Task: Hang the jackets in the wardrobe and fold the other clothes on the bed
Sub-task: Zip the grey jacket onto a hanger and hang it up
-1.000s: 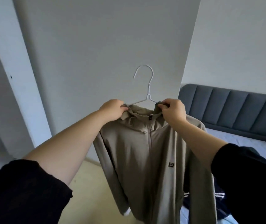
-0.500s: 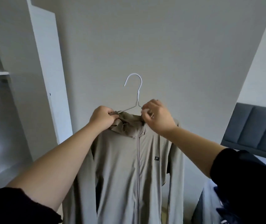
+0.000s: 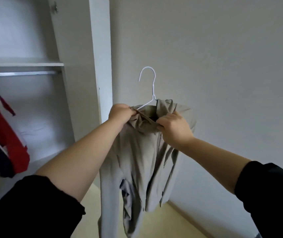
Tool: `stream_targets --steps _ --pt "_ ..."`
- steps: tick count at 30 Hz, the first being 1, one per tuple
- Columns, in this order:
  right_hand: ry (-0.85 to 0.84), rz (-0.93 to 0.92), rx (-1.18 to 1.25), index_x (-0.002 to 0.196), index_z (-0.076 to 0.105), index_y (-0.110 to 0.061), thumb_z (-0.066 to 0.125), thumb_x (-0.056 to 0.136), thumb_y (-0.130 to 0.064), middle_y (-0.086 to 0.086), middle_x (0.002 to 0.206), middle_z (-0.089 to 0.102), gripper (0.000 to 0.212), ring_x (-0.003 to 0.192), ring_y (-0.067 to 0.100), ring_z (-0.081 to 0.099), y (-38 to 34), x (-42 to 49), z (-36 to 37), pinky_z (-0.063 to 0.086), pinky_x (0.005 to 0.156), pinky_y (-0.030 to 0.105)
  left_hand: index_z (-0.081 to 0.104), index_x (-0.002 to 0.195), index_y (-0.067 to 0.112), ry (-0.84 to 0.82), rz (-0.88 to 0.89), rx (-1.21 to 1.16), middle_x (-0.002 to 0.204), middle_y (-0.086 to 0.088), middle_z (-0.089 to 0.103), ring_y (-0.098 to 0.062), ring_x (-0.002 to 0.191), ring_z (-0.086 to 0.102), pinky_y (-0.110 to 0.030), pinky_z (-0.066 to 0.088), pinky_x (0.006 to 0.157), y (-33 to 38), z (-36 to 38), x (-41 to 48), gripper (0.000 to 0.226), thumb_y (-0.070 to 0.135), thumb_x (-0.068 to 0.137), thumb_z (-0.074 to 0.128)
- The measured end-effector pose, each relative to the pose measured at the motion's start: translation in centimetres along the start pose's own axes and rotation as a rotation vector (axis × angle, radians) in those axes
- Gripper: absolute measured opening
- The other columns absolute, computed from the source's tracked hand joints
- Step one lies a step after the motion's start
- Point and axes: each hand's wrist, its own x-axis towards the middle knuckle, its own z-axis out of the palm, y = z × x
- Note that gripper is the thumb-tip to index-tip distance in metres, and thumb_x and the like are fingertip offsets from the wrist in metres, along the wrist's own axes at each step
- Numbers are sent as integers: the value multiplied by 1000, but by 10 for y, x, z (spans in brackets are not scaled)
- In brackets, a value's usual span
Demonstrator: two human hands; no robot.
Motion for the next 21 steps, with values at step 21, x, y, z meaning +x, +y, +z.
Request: stream_targets --steps 21 --pt "-27 409 552 66 51 -7 55 90 -12 3 59 44 25 64 24 43 75 86 89 29 52 29 69 96 15 125 402 715 95 -8 68 -27 89 61 -31 49 75 -16 -55 52 26 1 77 59"
